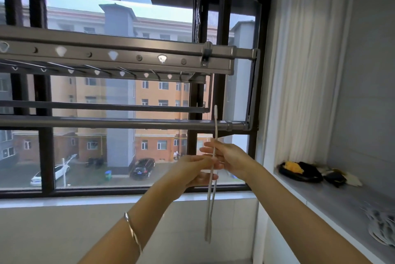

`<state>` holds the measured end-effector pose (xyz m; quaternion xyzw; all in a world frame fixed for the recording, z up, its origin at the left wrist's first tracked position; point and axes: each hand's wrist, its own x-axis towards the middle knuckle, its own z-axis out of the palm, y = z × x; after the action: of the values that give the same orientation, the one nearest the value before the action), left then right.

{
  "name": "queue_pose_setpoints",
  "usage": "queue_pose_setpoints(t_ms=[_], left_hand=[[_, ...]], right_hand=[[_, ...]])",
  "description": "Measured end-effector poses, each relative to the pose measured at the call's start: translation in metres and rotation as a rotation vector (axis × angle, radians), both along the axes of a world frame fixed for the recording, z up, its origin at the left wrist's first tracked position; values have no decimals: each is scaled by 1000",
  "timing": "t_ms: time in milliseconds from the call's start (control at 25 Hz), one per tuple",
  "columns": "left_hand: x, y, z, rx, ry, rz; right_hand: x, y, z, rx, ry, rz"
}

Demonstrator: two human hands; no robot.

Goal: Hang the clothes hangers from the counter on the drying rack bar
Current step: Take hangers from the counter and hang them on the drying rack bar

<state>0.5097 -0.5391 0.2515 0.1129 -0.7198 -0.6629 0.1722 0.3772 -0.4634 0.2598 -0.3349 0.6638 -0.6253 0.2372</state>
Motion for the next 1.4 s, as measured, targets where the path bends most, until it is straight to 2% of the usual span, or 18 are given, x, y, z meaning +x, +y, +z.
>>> queue_pose_setpoints(t_ms=[240, 480, 640, 760, 800, 920, 960, 1120, 1400], left_hand=[[-13, 1, -27, -94, -49, -47], [-14, 7, -41, -90, -54, -73], [-16, 13, -46, -100, -30, -87], [-18, 23, -47, -174, -17, -7], [-18, 26, -47, -254, -18, 44], [-19, 35, -41, -650, -21, 280], [-18, 43, -35, -701, 18, 332], [-20, 100, -13, -824, 185, 331], [-94, 229, -31, -805, 144, 50]], right_hand=[[-13, 9, -26, 107, 15, -19], [-9, 12, -33, 135, 27, -38], [0, 25, -37, 139, 59, -121], [2, 47, -47, 113, 69, -202], [3, 58, -51, 99, 65, -224], [1, 103, -64, 63, 38, -290], [-2, 121, -67, 54, 40, -309], [-21, 200, -73, -26, 63, -423], [-67, 368, -89, -6, 183, -716]])
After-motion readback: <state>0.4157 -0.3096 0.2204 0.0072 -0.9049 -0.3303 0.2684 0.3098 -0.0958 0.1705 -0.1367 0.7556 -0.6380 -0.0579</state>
